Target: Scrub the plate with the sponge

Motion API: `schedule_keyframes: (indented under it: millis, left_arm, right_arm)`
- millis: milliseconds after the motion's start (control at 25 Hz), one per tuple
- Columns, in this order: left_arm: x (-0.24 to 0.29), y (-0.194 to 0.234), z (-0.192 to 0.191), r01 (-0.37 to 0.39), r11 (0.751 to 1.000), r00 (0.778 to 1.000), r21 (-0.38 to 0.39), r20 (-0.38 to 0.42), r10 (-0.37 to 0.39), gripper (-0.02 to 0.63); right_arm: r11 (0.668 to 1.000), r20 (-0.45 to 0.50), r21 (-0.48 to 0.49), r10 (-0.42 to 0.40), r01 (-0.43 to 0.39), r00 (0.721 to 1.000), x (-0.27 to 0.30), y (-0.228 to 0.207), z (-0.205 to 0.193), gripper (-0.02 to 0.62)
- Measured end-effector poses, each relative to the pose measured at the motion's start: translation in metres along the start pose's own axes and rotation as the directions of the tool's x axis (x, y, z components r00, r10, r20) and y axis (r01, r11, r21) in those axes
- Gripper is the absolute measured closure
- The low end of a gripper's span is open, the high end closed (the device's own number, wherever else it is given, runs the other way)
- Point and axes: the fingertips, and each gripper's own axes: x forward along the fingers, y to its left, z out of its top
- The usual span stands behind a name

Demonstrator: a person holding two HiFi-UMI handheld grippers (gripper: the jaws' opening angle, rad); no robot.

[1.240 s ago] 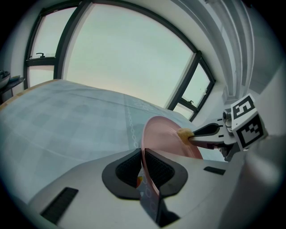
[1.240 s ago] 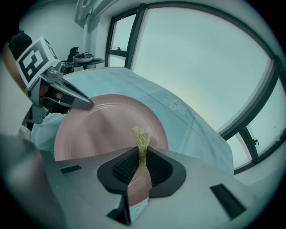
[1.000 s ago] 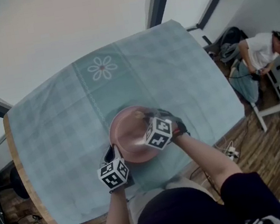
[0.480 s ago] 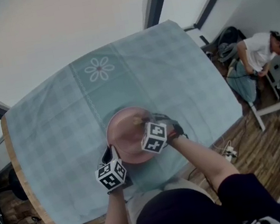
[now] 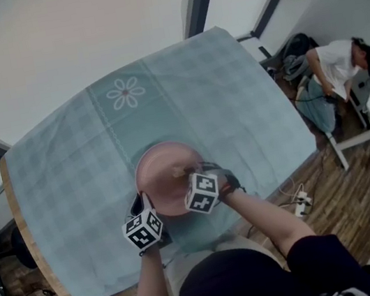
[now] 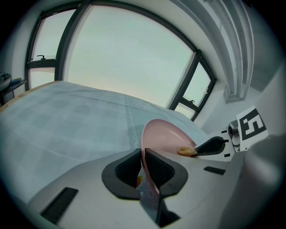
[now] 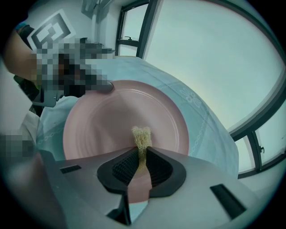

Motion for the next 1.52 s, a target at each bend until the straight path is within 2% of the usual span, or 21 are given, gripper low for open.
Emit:
schedule_keyframes:
  millis: [880, 1160, 1320, 1520]
  left_arm:
    - [0.003, 0.012, -0.016, -0.092, 0.996, 0.996, -0.004, -0.008, 0.092, 0.572]
    - [0.005, 0.014, -0.020, -0.104, 0.995, 0.994, -0.001, -0.016, 0.104, 0.572]
    - [0.007, 0.017, -0.021, -0.109, 0.994, 0.994, 0.009, -0.017, 0.109, 0.571]
    - [0.006, 0.017, -0.019, -0.099, 0.995, 0.995, 0.017, 0.005, 0.099, 0.571]
  right_arm:
    - [0.985, 0.020, -0.017, 0.170, -0.170, 0.985, -0.020, 0.083, -0.004, 0.538]
    - [0.982, 0.053, 0.009, 0.189, -0.190, 0.981, -0.026, 0.098, -0.001, 0.538]
    - [0.981, 0.139, 0.104, 0.150, -0.165, 0.979, -0.034, 0.095, 0.006, 0.538]
    - [0.943, 0.256, 0.303, 0.061, -0.140, 0.965, -0.051, 0.087, 0.000, 0.538]
